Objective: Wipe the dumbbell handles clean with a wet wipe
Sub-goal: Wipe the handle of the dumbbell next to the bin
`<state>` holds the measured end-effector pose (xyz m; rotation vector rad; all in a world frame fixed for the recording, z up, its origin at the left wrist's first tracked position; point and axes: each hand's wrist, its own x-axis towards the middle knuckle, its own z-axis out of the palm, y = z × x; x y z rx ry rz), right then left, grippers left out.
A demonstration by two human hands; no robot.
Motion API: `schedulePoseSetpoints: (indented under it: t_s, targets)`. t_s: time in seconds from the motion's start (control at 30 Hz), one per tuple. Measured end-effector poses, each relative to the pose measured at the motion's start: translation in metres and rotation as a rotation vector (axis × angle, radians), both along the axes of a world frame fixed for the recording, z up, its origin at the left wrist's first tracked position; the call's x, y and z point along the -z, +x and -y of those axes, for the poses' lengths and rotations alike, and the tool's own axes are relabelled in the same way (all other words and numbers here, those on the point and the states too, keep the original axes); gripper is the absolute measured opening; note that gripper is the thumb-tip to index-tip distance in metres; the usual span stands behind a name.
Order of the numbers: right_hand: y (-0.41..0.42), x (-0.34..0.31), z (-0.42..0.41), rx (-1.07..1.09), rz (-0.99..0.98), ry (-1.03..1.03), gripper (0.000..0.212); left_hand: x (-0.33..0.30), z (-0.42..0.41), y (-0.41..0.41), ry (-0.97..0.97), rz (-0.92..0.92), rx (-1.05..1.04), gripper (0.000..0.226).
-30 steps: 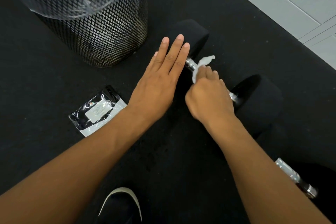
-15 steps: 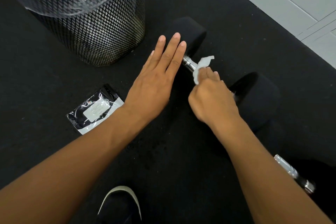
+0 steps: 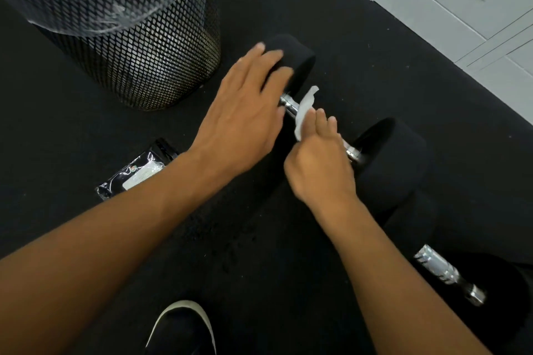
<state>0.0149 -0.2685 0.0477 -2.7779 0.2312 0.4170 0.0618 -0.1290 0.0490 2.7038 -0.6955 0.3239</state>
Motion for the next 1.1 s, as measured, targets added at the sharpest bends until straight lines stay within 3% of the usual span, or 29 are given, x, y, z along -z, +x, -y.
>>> schedulePoseSetpoints:
  t_s: [0.17,0.3,0.37,0.5,0.57,0.77,0.8,0.9,0.97,1.1]
  targets:
    - [0.017,-0.004,-0.010,0.027,-0.068,0.000,0.064,0.004,0.008,0.021,0.137,-0.006,0.156,0.053]
    - [0.055,-0.016,-0.001,0.179,-0.112,0.164,0.022,0.007,0.009,0.026,0.128,-0.018,0.157,0.053]
    - [0.050,-0.015,-0.001,0.143,-0.075,0.116,0.028,0.005,0.010,0.028,0.108,-0.036,0.164,0.053]
    - [0.003,-0.019,-0.010,0.054,-0.086,-0.025,0.061,0.004,0.010,0.029,0.097,-0.059,0.180,0.056]
    - [-0.016,-0.033,-0.012,0.043,-0.167,0.043,0.055,0.003,0.010,0.028,0.082,-0.080,0.188,0.060]
    - [-0.056,-0.057,0.001,0.231,-0.008,0.609,0.037,-0.019,-0.009,-0.011,-0.410,-0.136,0.096,0.049]
    - [-0.059,-0.059,0.002,0.284,-0.004,0.736,0.036,-0.020,-0.014,-0.024,-0.526,-0.207,0.052,0.045]
    - [-0.064,-0.060,0.002,0.424,-0.006,0.943,0.038,-0.022,-0.017,-0.064,-0.879,-0.642,-0.072,0.048]
    - [-0.065,-0.057,0.001,0.478,0.024,0.998,0.032,-0.020,-0.014,-0.083,-0.910,-0.752,-0.064,0.042]
    - [-0.070,-0.051,0.005,0.421,0.102,0.881,0.026,-0.018,-0.004,-0.095,-0.881,-0.616,-0.162,0.016]
